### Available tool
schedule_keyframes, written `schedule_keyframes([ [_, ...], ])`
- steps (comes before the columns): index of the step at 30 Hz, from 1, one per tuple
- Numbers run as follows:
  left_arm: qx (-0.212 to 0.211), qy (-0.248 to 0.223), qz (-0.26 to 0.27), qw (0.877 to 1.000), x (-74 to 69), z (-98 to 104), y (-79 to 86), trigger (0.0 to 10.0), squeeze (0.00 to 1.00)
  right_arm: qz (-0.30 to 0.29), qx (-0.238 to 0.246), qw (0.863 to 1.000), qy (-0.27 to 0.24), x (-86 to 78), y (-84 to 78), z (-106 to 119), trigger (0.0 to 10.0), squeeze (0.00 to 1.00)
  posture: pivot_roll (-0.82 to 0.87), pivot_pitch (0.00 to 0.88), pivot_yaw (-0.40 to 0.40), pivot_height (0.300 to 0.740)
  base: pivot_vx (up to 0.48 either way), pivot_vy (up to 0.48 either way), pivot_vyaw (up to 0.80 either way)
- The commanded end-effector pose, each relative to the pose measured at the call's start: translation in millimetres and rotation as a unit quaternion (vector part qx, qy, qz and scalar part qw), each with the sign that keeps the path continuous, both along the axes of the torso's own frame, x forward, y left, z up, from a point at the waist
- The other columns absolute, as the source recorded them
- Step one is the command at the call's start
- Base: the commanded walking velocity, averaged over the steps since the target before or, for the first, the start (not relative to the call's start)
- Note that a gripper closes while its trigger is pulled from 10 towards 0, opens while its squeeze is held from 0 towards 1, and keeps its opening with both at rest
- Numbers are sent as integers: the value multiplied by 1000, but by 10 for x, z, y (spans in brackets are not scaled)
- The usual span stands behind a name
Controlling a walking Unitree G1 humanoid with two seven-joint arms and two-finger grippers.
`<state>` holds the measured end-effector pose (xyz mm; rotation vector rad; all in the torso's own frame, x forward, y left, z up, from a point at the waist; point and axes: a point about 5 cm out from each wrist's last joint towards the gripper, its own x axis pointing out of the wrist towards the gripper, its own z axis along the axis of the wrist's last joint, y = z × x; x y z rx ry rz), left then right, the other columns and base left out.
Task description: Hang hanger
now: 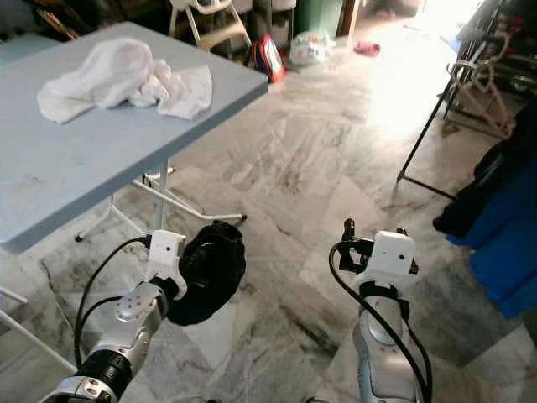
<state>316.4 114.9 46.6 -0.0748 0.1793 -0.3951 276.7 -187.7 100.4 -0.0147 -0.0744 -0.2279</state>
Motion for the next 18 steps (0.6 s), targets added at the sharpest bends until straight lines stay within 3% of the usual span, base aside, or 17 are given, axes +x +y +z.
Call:
schedule_keyframes([
  [1, -11, -19, 5, 1000, 75, 105, 2, 10000, 0, 5, -3, 1000, 4, 2, 18, -23, 10000, 0, -68, 0, 49, 740, 0, 0, 0],
  [7, -20, -16, 19, 999, 117, 130, 51, 10000, 0, -11, 0, 1000, 15, -37, -40, -71, 10000, 0, -85, 0, 37, 740, 259, 0, -74],
  [13, -21, -17, 25, 999, 137, 147, 76, 10000, 0, -11, -15, 1000, 12, -24, -72, -51, 10000, 0, -91, 0, 53, 740, 355, 0, -620],
  [18, -30, -25, 20, 999, 171, 193, 2, 10000, 0, -1, -22, 1000, 6, 67, -66, -18, 10000, 0, -89, 19, 56, 740, 366, 0, -800],
])
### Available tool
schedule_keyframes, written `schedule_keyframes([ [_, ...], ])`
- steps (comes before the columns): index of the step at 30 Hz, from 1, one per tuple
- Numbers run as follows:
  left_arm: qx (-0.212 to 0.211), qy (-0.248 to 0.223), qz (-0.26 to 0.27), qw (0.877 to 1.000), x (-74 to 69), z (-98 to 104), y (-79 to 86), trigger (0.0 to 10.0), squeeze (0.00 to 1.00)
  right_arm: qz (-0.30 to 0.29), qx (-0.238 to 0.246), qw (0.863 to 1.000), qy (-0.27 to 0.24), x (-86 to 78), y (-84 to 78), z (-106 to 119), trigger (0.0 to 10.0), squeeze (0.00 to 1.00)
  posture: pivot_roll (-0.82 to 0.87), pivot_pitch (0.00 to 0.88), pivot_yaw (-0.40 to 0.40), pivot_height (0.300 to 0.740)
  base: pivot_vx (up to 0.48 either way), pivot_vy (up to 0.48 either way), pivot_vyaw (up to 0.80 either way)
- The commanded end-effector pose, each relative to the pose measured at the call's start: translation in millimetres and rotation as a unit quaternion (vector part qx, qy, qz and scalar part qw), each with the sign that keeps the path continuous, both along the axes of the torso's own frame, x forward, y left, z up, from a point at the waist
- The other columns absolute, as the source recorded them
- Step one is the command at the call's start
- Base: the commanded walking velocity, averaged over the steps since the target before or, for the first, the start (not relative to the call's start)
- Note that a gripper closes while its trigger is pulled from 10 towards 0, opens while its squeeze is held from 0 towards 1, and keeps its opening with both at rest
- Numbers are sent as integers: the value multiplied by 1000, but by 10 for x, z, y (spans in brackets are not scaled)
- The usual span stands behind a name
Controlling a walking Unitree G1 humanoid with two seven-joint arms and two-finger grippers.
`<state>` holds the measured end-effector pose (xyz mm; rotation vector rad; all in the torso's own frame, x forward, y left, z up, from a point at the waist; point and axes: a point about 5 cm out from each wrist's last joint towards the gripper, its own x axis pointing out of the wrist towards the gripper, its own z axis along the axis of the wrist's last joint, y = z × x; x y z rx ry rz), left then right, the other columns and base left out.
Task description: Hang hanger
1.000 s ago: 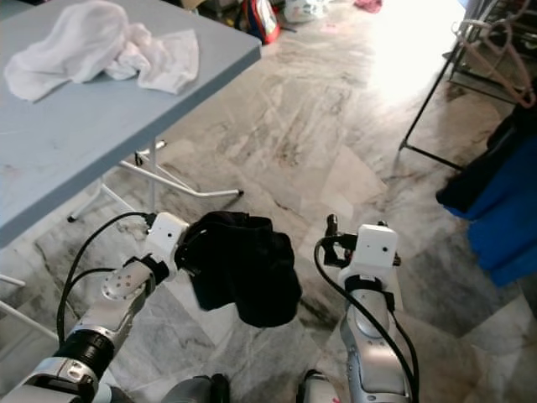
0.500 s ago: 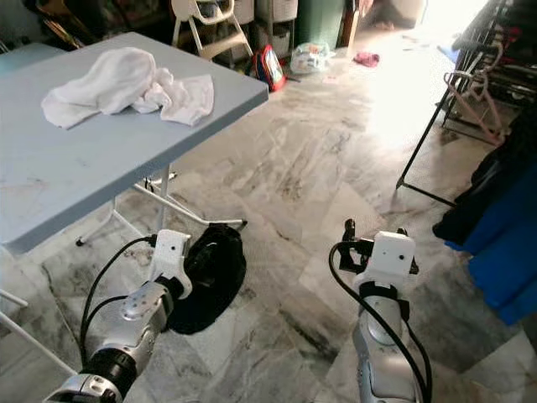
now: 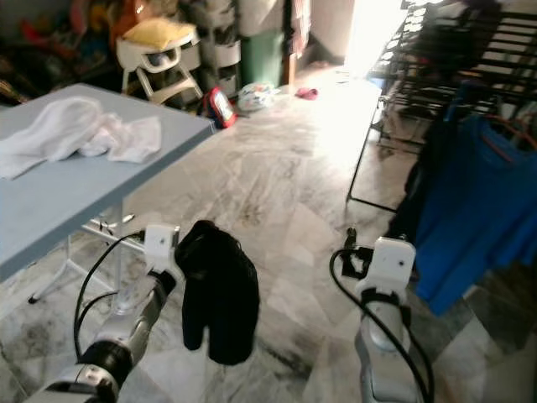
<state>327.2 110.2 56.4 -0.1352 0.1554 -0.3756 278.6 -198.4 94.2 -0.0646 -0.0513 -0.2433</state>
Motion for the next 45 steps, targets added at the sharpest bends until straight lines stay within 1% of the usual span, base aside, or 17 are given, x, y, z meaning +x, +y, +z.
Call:
schedule_keyframes([
  [1, -4, -22, 10, 1000, 81, 119, 38, 10000, 0, 10, -1, 1000, -11, 71, 42, 70, 10000, 0, -88, 27, 56, 740, 368, 0, -800],
  [3, -6, -24, 12, 1000, 91, 132, 34, 10000, 0, 14, -4, 1000, -13, 79, 41, 80, 10000, 0, -88, 31, 55, 740, 368, 0, -800],
  [7, -11, -25, 17, 999, 103, 147, 37, 10000, 0, 14, -6, 1000, -13, 86, 19, 86, 10000, 0, -83, 46, 51, 740, 347, 0, 0],
  [12, -14, -19, 23, 999, 78, 107, 73, 10000, 0, 19, -9, 1000, -8, 51, 29, 45, 10000, 0, -81, 72, 44, 740, 305, 302, 0],
  [16, -14, -17, 25, 999, 73, 98, 78, 10000, 0, 20, -9, 1000, -6, 44, 40, 38, 10000, 0, -81, 76, 43, 740, 279, 352, 0],
  [19, -16, -12, 23, 1000, 68, 85, 69, 10000, 0, 24, -8, 1000, -4, 29, 64, 22, 10000, 0, -82, 86, 41, 740, 0, 420, 0],
  [32, -12, -15, 10, 1000, 65, 92, -14, 10000, 0, 18, -14, 1000, -5, 18, 51, 37, 10000, 0, -90, 98, 42, 740, 0, 423, 0],
  [35, -12, -10, 17, 1000, 55, 72, -14, 10000, 0, 16, -16, 1000, -4, 10, 56, 33, 10000, 0, -87, 102, 36, 740, 246, 376, 0],
  [39, -5, -12, 16, 1000, 17, 37, -2, 10000, 0, 14, -24, 1000, 1, 8, 55, 23, 10000, 0, -82, 106, 29, 740, 0, 0, 0],
  [42, -10, -10, 17, 1000, -2, 18, 22, 10000, 0, 14, -26, 1000, 2, 9, 56, 23, 10000, 0, -79, 111, 24, 740, 0, 0, 0],
  [45, -25, -10, 18, 999, -14, 15, 22, 10000, 0, 16, -31, 999, -1, 8, 61, 36, 10000, 0, -75, 114, 19, 740, 0, 0, 0],
])
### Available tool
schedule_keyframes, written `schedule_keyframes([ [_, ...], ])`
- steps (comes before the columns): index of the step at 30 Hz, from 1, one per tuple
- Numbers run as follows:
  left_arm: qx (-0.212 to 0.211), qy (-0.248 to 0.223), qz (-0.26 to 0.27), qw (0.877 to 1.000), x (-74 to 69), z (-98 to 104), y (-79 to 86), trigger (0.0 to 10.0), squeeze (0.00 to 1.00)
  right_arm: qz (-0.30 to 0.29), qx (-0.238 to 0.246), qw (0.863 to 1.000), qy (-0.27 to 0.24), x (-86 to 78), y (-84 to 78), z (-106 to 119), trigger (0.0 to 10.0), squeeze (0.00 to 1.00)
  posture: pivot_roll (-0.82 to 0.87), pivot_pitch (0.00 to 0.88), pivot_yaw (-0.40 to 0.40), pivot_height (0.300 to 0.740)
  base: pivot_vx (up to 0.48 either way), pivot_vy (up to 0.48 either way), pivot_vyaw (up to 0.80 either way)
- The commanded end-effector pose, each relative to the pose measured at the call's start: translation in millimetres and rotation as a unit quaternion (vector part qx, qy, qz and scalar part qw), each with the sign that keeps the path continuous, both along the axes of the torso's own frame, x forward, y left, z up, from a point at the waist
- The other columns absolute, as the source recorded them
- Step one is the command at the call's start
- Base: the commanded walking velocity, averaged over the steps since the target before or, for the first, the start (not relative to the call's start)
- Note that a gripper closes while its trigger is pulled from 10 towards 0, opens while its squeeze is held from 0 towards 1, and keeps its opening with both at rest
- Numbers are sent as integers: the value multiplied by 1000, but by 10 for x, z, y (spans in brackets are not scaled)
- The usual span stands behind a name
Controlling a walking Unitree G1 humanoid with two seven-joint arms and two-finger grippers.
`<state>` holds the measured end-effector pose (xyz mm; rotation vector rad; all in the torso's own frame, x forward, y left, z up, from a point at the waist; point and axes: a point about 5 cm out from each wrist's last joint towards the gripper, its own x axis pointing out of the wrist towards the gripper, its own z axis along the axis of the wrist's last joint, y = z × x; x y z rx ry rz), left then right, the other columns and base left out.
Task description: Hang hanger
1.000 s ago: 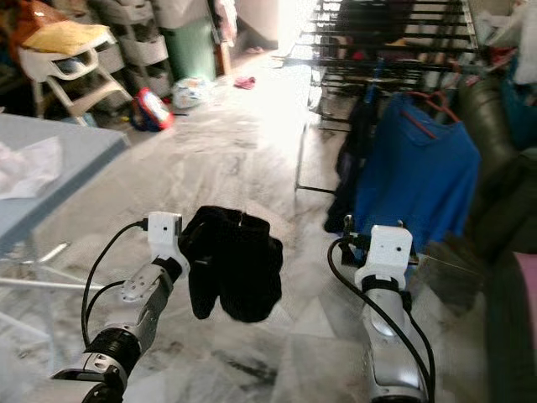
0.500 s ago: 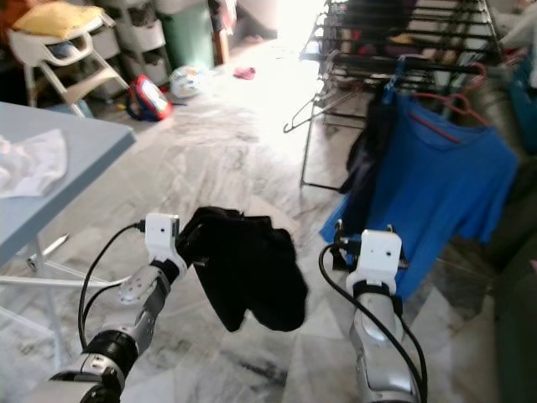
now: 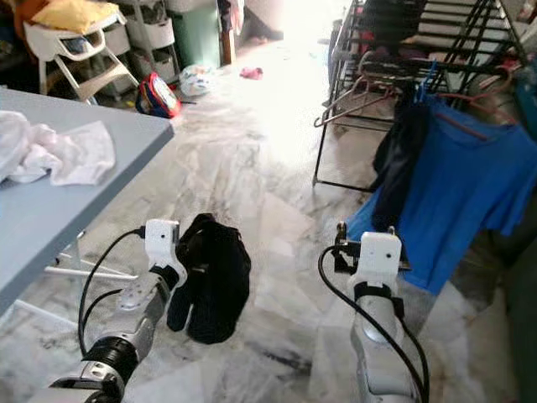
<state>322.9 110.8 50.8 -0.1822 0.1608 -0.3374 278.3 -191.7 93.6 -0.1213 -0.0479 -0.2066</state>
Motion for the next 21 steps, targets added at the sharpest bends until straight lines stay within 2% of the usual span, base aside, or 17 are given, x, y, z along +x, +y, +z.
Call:
schedule_keyframes([
  [1, -5, -19, -3, 1000, 26, 71, 14, 10000, 0, -2, -3, 1000, -6, 11, -4, 41, 10000, 0, -75, 114, 19, 740, 0, 0, 0],
  [12, -11, -25, -9, 1000, 25, 91, 5, 10000, 0, -2, 5, 1000, -4, 13, 18, 40, 10000, 0, -75, 125, 23, 740, 285, 0, 0],
  [16, -11, -24, -13, 1000, 30, 97, -1, 10000, 0, 1, 12, 1000, -6, 4, 29, 35, 10000, 0, -77, 128, 27, 740, 377, 0, -542],
  [21, -10, -24, -21, 999, 30, 101, -36, 10000, 0, 2, 13, 1000, -6, -5, 41, 32, 10000, 0, -79, 129, 32, 740, 378, 0, 0],
])
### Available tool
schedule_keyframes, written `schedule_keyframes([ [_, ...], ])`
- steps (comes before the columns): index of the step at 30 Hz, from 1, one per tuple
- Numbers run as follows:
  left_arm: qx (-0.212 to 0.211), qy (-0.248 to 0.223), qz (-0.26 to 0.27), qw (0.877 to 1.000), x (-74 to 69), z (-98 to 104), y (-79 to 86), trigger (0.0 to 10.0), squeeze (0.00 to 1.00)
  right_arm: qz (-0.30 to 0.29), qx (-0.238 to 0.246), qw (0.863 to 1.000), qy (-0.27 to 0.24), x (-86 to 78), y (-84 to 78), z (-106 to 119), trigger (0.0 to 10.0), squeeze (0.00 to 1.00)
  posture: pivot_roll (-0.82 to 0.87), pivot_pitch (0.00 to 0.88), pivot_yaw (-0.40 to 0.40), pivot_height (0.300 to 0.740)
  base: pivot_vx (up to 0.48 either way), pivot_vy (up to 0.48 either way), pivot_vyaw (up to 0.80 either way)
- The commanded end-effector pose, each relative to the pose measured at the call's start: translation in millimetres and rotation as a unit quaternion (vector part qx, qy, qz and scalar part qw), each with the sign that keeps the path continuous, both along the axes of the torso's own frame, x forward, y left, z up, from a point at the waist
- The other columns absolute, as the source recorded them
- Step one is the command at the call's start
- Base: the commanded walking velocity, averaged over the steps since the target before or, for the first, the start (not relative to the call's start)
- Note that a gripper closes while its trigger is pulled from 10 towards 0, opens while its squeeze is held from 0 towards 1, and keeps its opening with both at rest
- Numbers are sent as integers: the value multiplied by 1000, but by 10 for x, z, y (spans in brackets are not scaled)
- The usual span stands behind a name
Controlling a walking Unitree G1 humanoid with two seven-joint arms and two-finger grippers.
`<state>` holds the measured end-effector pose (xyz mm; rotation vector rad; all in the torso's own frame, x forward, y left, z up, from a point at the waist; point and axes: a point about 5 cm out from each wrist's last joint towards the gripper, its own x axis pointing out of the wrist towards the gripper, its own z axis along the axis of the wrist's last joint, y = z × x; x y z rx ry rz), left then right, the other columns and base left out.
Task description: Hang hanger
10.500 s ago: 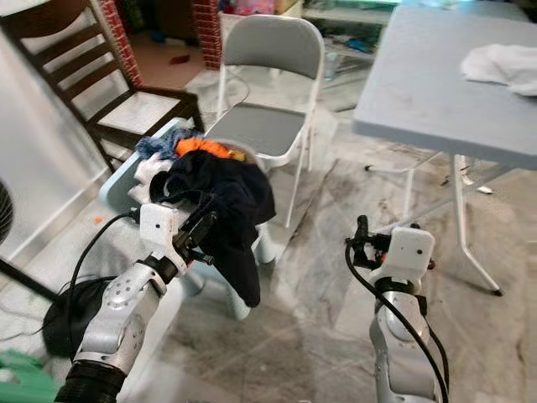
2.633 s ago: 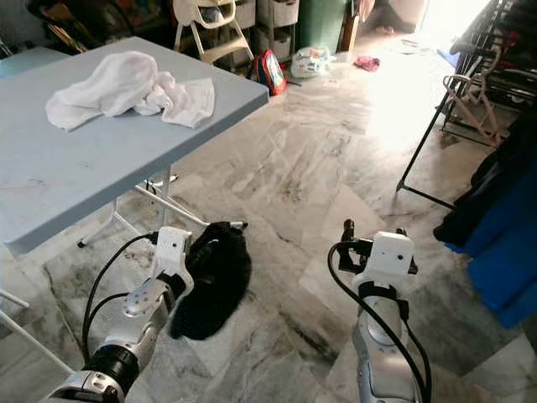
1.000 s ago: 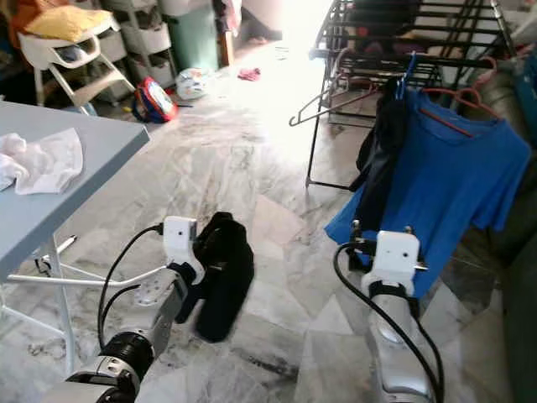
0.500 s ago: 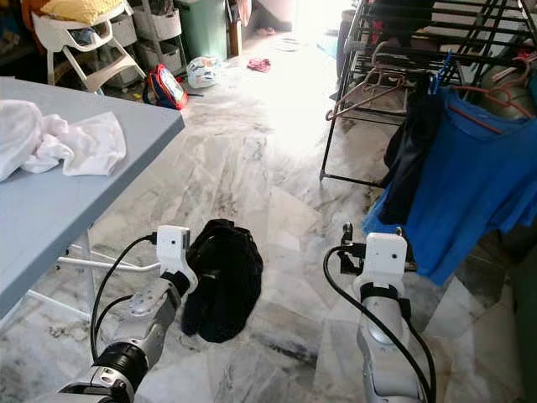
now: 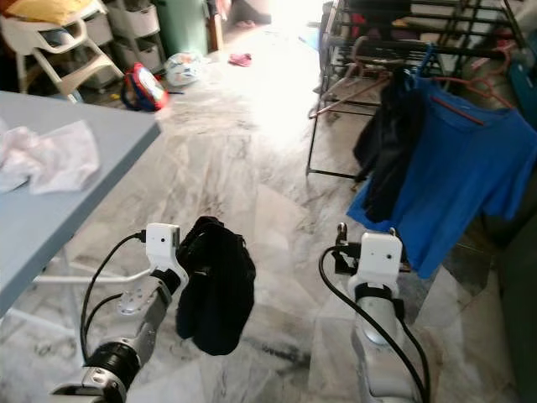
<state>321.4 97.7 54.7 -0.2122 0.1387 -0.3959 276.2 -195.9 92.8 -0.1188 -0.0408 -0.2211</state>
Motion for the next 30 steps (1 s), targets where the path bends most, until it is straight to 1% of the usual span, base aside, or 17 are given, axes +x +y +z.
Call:
schedule_keyframes([
  [1, 9, -14, 3, 1000, 46, 64, 78, 10000, 0, 10, 13, 1000, -9, 14, 86, 38, 10000, 0, -80, 130, 33, 740, 375, 0, 0],
  [23, 5, -11, -6, 1000, 51, 74, 28, 10000, 0, 9, 19, 1000, -6, 12, 77, 38, 10000, 0, -84, 129, 30, 740, 374, 0, 0],
  [28, 5, -10, -6, 1000, 49, 71, 20, 10000, 0, 10, 19, 1000, -5, 13, 72, 40, 10000, 0, -85, 129, 28, 740, 362, 0, -573],
  [30, 4, -9, -6, 1000, 48, 70, 17, 10000, 0, 10, 19, 1000, -6, 13, 68, 42, 10000, 0, -84, 129, 27, 740, 349, 266, -500],
])
